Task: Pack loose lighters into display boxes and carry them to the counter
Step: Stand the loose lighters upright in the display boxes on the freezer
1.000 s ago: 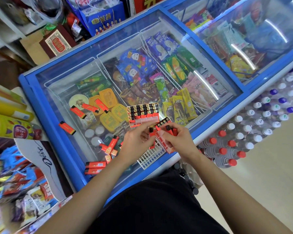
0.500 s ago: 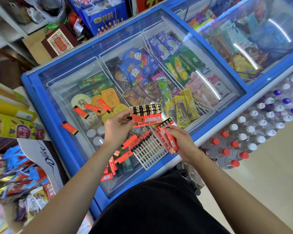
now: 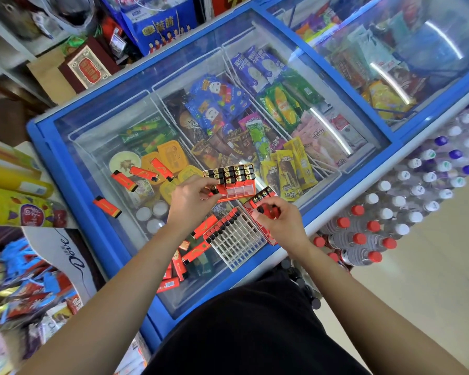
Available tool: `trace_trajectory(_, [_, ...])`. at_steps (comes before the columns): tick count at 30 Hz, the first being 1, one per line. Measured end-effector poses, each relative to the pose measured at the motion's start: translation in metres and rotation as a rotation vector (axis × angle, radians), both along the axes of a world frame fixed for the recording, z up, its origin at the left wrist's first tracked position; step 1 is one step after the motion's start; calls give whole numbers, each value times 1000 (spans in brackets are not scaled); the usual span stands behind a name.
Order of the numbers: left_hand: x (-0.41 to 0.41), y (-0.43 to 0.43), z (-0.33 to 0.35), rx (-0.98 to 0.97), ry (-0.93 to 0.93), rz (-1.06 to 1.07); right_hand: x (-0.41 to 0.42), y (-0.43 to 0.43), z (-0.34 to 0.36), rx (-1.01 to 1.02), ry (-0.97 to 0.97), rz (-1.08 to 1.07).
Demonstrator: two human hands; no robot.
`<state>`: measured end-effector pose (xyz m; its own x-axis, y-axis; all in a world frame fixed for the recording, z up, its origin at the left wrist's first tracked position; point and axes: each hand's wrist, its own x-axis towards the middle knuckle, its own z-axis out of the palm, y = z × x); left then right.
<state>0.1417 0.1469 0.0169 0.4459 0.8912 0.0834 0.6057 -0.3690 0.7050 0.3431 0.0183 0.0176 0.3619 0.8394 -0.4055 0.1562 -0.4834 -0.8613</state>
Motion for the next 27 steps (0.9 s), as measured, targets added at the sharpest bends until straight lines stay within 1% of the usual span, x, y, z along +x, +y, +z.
trace_trajectory(4, [0, 3, -3, 70, 74, -15, -2, 3, 3, 25, -80, -3])
trace_trajectory(9, [3, 8, -17, 144, 159, -42, -6, 7, 4, 46, -93, 18])
trace_trajectory(13, [4, 8, -24, 195, 161, -66, -8, 7, 0, 43, -182, -4])
trace_trajectory(18, [1, 6, -29, 258, 158, -92, -12, 6, -2, 61, -206, 6])
trace_trajectory(22, [2, 5, -31, 278, 149, -89, -11, 7, -4, 56, -204, 61])
trace_trajectory(27, [3, 7, -34, 262, 156, -61, -9, 14, -4, 5, -230, 189])
